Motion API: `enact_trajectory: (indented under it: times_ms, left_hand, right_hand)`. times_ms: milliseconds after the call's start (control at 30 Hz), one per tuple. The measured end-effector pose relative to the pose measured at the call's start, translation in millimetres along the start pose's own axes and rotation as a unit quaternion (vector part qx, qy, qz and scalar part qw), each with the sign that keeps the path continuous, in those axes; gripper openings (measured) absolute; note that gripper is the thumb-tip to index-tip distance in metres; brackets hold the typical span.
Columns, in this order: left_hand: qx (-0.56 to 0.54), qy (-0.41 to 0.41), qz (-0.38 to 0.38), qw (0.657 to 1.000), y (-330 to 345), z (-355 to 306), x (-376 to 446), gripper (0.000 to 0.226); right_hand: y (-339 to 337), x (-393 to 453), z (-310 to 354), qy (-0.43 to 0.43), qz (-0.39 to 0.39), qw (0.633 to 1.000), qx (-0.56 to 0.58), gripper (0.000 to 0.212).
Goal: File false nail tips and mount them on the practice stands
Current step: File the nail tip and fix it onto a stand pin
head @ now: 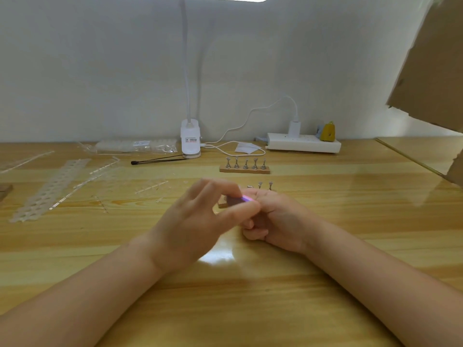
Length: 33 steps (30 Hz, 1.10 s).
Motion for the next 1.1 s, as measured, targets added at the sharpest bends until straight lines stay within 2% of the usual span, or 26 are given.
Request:
enact_trajectory:
  times_ms: [67,133,233,300,333,400,467,500,567,633,700,767,833,933,1000,1033,1100]
  left_hand:
    - [0.009,-0.052,0.031,0.998,4,19,-5,0.053]
    - [0.007,-0.096,0.017,0.995,-1,31,-7,0.059]
    - [-0.018,-0.038,-0.033,0.999,-9,9,1,0.054]
    - [-0.012,0.001,-0.003,1.0,-3,-3,2,0.05]
    - [-0.006,-0.007,0.022,1.0,2,0,0,0.051]
    - [0.009,-0.073,0.059,0.996,7,22,-5,0.054]
    - [0.011,-0.131,0.056,0.99,4,37,-8,0.056]
    - [0.003,-0.123,0.032,0.992,-1,34,-5,0.058]
    - [-0.012,-0.043,-0.02,0.999,-9,12,2,0.051]
    - [-0.006,0.021,-0.016,1.0,-6,-7,3,0.042]
    - [0.008,-0.003,0.012,1.0,-2,3,2,0.042]
    - [0.027,-0.081,0.034,0.996,1,26,-3,0.047]
    - [0.018,-0.119,0.019,0.992,-3,36,-5,0.057]
    - [-0.008,-0.015,-0.034,0.999,-10,5,3,0.049]
    - [0.0,0.028,-0.014,1.0,-5,-7,2,0.046]
    - [0.002,0.013,0.008,1.0,0,0,1,0.05]
    - [0.009,-0.07,0.045,0.997,5,25,-4,0.057]
  right_hand:
    - [-6,0,-1,0.004,-0.021,0.999,0.028,0.01]
    - [-8,0,-1,0.006,-0.029,0.999,0.041,0.018]
    - [-5,1,-2,-0.001,-0.022,1.0,0.02,0.014]
    - [-3,0,0,-0.004,-0.012,1.0,0.009,0.014]
    - [-4,0,0,-0.003,-0.018,1.0,0.016,0.014]
    - [-8,-1,-1,0.004,-0.034,0.999,0.042,0.015]
    - [-8,-1,-2,0.006,-0.037,0.998,0.048,0.017]
    - [-7,0,-2,0.005,-0.034,0.998,0.043,0.017]
    - [-4,-1,-1,0.002,-0.024,0.999,0.021,0.013]
    - [0,-2,0,0.004,-0.006,1.0,-0.012,0.012]
    - [-2,-2,-2,0.015,-0.016,1.0,-0.002,0.013]
    - [-5,-2,-3,0.022,-0.024,0.999,0.033,0.015]
    - [-4,-1,-5,0.024,-0.016,0.999,0.037,0.017]
    - [-3,-1,-4,0.017,-0.006,1.0,0.017,0.01]
    - [0,-1,-2,0.01,0.006,1.0,0.006,0.01]
    - [-1,-1,-2,0.01,0.001,1.0,0.014,0.011]
    - [-4,0,-3,0.019,-0.016,0.999,0.04,0.012]
Point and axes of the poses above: each hand's wrist, its own x-axis towards the middle knuckle, its own y-axis out of the palm, z = x × y, the point moved 9 cm from there along x, towards the middle knuckle, and after that the axes turned 6 degrees about x, right-handed, at the moved point
